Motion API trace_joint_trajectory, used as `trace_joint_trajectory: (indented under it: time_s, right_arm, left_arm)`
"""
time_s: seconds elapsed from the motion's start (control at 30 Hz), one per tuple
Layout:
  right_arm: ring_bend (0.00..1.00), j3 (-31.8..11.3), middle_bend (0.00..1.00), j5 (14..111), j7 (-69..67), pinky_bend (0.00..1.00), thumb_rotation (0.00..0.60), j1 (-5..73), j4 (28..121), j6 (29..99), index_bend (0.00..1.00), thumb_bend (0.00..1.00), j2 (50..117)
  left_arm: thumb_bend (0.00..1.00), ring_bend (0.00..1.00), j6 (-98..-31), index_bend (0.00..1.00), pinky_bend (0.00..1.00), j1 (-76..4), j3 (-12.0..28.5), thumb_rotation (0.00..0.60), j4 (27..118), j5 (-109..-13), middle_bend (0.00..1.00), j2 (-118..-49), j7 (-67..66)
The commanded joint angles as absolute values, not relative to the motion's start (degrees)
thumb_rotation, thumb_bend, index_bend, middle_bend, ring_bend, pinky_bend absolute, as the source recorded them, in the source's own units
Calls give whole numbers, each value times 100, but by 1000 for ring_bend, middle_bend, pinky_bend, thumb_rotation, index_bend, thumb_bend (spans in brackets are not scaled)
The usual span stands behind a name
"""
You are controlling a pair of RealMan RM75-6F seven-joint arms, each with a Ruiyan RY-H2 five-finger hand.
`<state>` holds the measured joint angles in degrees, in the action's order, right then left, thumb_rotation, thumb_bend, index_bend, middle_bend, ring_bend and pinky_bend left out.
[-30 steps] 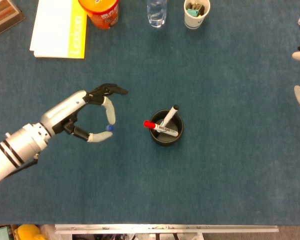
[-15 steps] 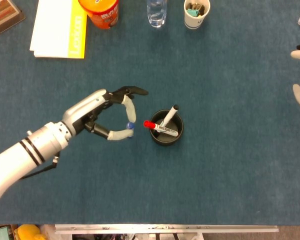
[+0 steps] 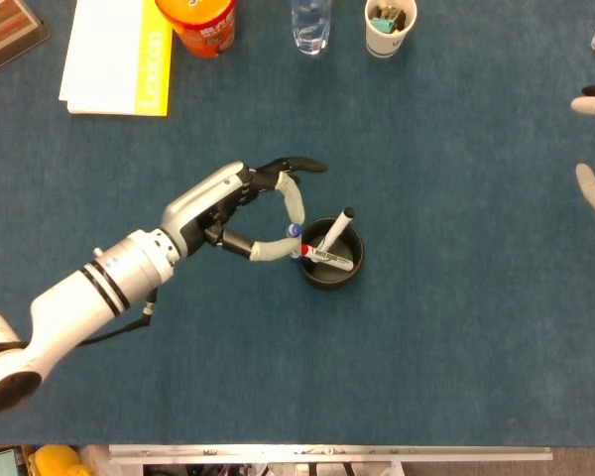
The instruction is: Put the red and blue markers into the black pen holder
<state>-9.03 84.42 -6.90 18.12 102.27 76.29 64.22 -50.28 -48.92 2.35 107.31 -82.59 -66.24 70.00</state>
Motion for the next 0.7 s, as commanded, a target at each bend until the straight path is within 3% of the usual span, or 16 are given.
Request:
trace_joint_trajectory:
  time_s: [0.03,0.7]
  right_arm:
    - [50,-912,237,8432,-702,0,600,1817,10223,7627,278,357,6417]
    - [50,-923,237,8412,-883,0,600,1776,10150,7693,278,357,6338]
  left_arm:
    - [281,0,-4905,617,79,-4907,348,600,10751,-8109,132,-6725,6912]
    - [280,0,-4390,617,76,-4900,813,600,10629,-7537,130,-7391,6382]
